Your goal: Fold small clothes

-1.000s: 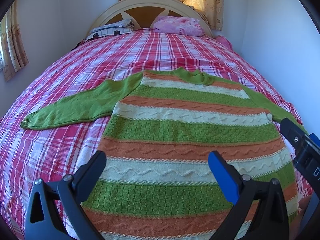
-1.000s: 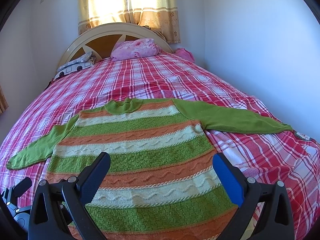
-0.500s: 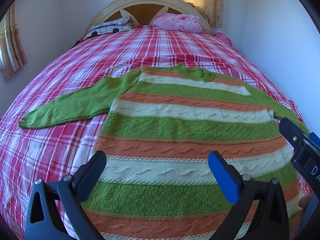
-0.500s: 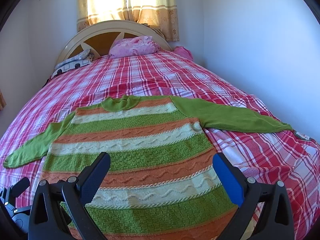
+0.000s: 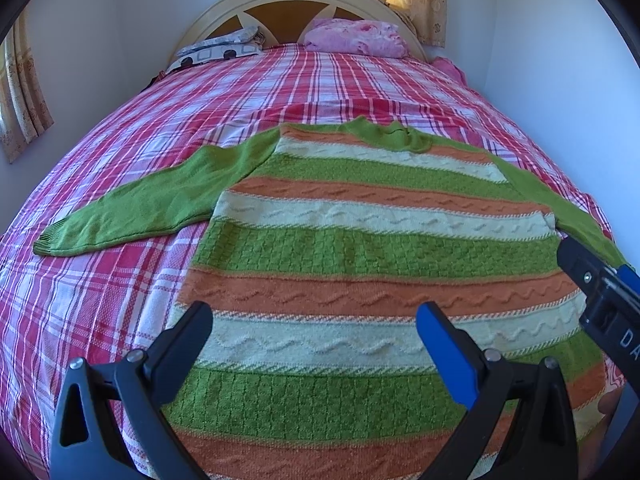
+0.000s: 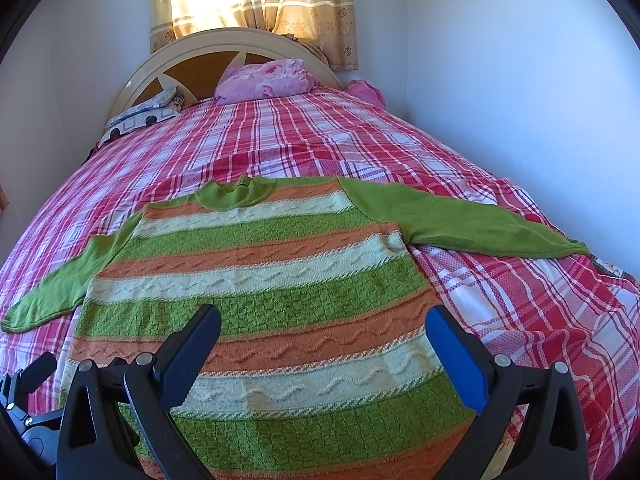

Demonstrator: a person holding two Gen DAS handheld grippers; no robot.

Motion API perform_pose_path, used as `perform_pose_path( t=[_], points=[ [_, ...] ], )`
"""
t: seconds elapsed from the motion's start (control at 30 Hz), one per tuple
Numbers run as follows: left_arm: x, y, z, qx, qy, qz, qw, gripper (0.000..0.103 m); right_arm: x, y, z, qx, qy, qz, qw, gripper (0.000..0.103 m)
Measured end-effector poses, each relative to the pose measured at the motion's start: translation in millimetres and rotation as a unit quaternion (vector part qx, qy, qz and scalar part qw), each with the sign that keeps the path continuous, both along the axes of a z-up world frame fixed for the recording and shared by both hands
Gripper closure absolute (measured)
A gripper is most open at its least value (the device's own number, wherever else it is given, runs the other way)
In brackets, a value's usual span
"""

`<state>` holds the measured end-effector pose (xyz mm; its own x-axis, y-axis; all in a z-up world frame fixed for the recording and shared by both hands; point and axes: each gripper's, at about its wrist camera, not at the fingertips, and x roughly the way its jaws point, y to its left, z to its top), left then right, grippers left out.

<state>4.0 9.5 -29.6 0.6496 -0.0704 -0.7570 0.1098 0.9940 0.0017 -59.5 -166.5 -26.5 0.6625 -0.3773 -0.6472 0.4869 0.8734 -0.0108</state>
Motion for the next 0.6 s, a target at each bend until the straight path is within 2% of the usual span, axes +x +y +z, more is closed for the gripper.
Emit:
perform_pose_path(
  t=[0.3,0.6],
  points=[
    [18.5,10.2,-6.1,0.015,-0.011,0.024,0.9996,0.000,9.3,-13.2,-4.6,-0.006,0.019,-0.013,1.000,0.001],
    [39.1,30.8,-18.9,0.045,-0.049,0.062,0.9959,0.000,11.1,-37.8,-6.3,-0.006,0.028,-0.041,0.999,0.001]
  ],
)
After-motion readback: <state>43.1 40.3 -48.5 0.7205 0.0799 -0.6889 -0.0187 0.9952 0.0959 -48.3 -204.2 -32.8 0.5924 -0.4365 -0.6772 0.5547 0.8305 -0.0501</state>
